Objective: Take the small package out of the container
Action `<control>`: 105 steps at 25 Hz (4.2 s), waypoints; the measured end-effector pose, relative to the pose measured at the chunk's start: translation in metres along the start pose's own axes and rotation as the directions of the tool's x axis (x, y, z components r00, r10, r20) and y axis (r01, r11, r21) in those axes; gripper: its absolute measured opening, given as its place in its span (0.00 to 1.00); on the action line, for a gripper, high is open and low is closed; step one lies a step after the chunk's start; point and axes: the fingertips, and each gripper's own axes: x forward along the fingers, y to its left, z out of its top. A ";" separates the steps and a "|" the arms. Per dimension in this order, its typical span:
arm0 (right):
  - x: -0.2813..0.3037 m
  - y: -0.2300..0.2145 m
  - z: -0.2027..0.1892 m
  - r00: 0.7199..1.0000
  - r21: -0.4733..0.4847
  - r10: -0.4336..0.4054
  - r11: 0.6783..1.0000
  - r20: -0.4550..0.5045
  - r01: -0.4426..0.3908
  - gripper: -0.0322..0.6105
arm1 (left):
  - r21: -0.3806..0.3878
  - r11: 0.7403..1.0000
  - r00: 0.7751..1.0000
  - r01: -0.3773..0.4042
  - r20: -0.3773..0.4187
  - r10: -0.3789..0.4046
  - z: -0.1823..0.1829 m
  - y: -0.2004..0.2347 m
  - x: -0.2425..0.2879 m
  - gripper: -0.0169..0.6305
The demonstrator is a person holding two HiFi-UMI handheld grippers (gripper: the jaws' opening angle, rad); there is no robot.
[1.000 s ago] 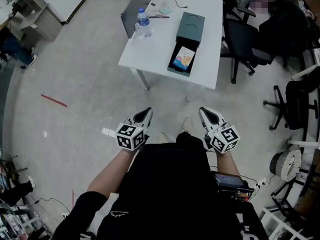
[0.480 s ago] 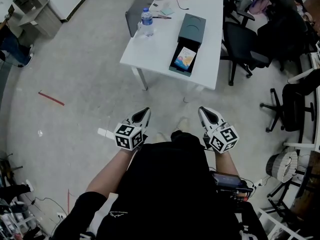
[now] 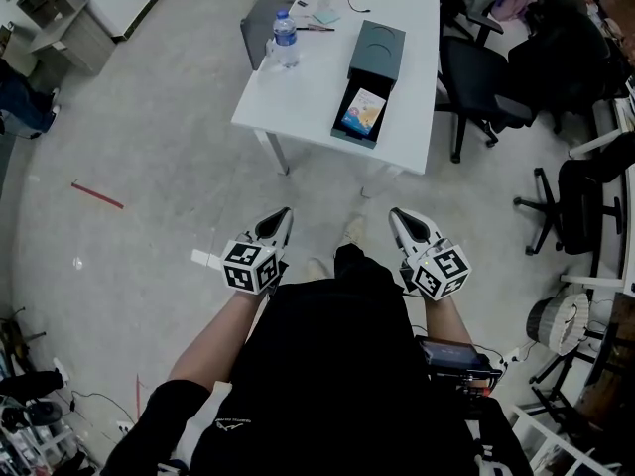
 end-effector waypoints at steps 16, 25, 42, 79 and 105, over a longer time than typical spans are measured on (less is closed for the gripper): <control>0.033 -0.048 0.010 1.000 0.032 0.014 0.999 -0.009 -0.014 0.09 | 0.015 1.000 1.000 -0.001 -0.031 0.001 0.025 0.002 0.048 0.04; 0.066 -0.094 0.034 1.000 0.040 0.031 0.999 -0.002 -0.031 0.09 | 0.041 0.999 0.999 0.012 -0.040 -0.010 0.061 0.004 0.101 0.04; 0.101 -0.179 0.060 0.997 0.086 0.078 0.993 0.009 -0.078 0.09 | 0.100 0.995 0.993 0.015 -0.118 -0.003 0.106 -0.013 0.194 0.04; 0.128 -0.251 0.069 1.000 0.179 0.023 0.984 -0.003 -0.023 0.09 | 0.187 0.979 0.935 0.079 -0.354 -0.008 0.123 -0.013 0.291 0.04; 0.129 -0.268 0.067 0.998 0.259 -0.054 0.964 -0.013 0.056 0.09 | 0.272 0.958 0.779 0.093 -0.619 0.100 0.085 0.004 0.348 0.43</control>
